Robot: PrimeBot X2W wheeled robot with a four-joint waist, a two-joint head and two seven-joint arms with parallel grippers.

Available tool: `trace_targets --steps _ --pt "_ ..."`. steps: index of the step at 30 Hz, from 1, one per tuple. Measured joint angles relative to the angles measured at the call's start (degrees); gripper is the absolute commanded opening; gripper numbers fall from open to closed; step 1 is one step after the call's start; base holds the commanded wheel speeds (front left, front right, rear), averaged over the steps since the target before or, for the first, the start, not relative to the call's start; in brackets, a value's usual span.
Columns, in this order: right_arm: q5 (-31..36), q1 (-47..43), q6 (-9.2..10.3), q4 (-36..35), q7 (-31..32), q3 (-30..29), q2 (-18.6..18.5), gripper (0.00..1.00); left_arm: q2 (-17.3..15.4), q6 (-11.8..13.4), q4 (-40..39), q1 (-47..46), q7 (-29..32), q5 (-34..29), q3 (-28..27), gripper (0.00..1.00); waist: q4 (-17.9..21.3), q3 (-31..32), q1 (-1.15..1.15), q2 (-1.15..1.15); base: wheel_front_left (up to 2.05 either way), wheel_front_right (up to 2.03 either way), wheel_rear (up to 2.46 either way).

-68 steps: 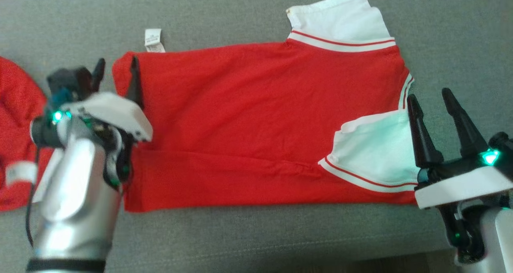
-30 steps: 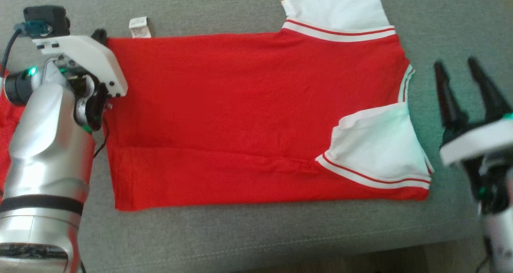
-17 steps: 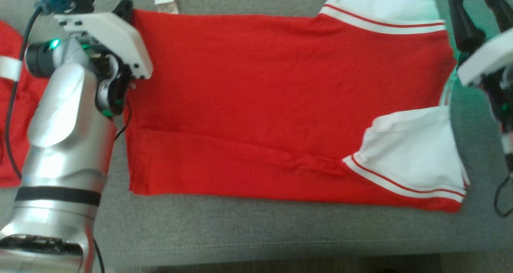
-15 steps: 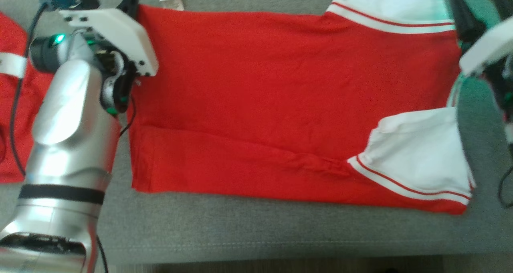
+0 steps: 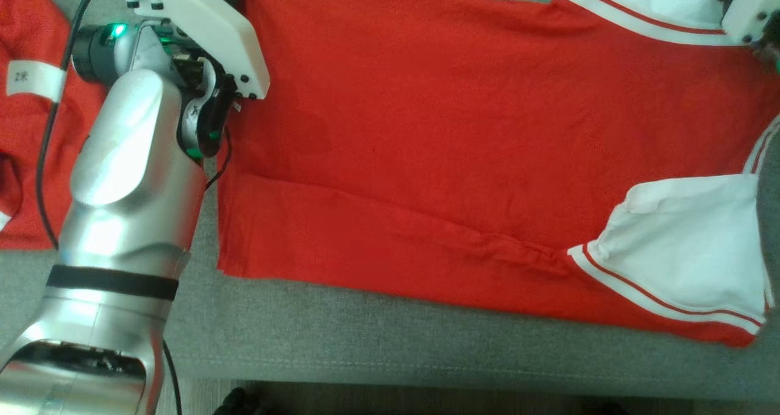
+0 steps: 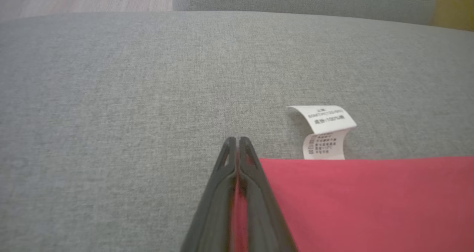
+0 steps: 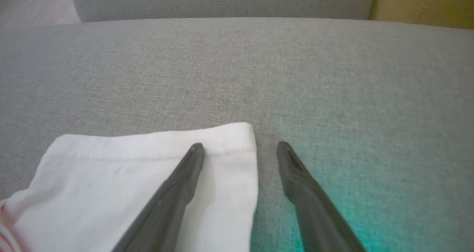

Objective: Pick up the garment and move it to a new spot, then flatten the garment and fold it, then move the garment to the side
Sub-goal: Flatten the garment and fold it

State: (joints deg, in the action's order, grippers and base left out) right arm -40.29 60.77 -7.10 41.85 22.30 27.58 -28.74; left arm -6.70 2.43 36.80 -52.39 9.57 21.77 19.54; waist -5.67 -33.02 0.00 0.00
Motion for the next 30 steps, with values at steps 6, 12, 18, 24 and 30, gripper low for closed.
trace_targets --steps 6,12,18,24,30 --pt "-2.8 2.5 0.00 0.8 1.3 5.2 -1.0 0.00 0.0 -0.5 0.5 -0.1 -0.6 0.6 0.0 0.00 0.2 -0.1 0.00 0.00 0.00 0.00 0.00" --pt "-4.9 2.2 0.00 -0.1 -5.5 7.6 -1.9 0.00 -0.2 -0.4 0.7 0.1 -2.2 0.6 0.0 0.00 0.8 1.4 0.00 0.00 0.00 0.00 0.00" --pt "-7.2 -0.8 -0.01 -4.7 -13.1 7.7 -4.3 0.00 -2.1 -0.3 -0.5 3.1 -3.7 1.2 -0.3 0.00 2.1 4.8 0.00 0.00 0.00 0.00 0.00" --pt "-8.0 -6.9 -0.01 -10.3 -17.4 8.5 -6.1 0.00 -4.0 0.2 -4.1 8.2 -3.8 2.3 -1.3 0.00 3.8 8.7 0.00 0.00 0.00 0.00 0.00" --pt "-8.7 -16.5 0.00 -16.6 -21.4 7.6 -6.7 0.00 -5.0 1.5 -9.0 15.3 -5.1 3.2 -1.7 0.00 5.3 12.1 0.00 0.00 0.00 0.00 0.00"
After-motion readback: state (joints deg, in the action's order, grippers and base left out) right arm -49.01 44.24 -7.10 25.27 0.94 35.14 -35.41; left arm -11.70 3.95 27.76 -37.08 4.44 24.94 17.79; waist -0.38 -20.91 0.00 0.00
